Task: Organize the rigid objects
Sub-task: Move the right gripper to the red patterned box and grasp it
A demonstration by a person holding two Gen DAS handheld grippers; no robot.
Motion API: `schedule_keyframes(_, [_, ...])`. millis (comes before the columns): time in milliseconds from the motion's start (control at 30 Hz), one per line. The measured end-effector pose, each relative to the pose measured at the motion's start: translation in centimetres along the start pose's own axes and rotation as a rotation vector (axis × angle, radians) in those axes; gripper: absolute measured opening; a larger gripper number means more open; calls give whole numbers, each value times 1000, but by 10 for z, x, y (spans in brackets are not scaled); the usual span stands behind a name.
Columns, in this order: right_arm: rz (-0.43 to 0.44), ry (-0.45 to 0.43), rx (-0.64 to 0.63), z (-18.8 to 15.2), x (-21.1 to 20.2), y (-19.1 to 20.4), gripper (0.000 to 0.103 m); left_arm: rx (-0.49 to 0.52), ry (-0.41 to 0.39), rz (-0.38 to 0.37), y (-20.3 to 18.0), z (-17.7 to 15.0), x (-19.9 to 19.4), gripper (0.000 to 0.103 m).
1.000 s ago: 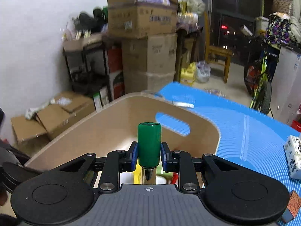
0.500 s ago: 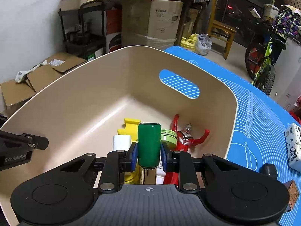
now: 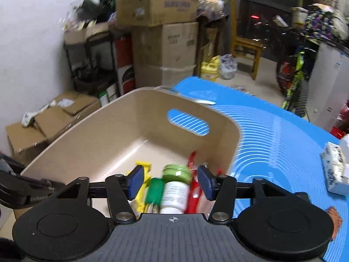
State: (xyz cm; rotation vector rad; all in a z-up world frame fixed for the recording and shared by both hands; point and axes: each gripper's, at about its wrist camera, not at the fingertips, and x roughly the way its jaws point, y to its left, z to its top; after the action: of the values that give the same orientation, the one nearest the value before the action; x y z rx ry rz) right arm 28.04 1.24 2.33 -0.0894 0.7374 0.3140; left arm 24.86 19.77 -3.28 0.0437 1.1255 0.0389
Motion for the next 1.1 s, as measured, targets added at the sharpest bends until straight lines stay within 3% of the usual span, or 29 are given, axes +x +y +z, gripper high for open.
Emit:
schedule_keyframes(233, [-118, -47, 66, -5, -27, -55, 83, 0, 1, -2, 0, 0, 0, 13])
schedule_keyframes(467, [-312, -62, 158, -32, -25, -128, 94, -1, 1, -2, 0, 0, 0, 13])
schedule_keyframes(733, [-421, 73, 316, -77, 7, -199, 96, 0, 3, 3, 1, 1, 1, 14])
schedule_keyframes(1100, [-484, 162, 402, -106, 34, -242, 96, 2, 3, 7, 0, 0, 1, 14])
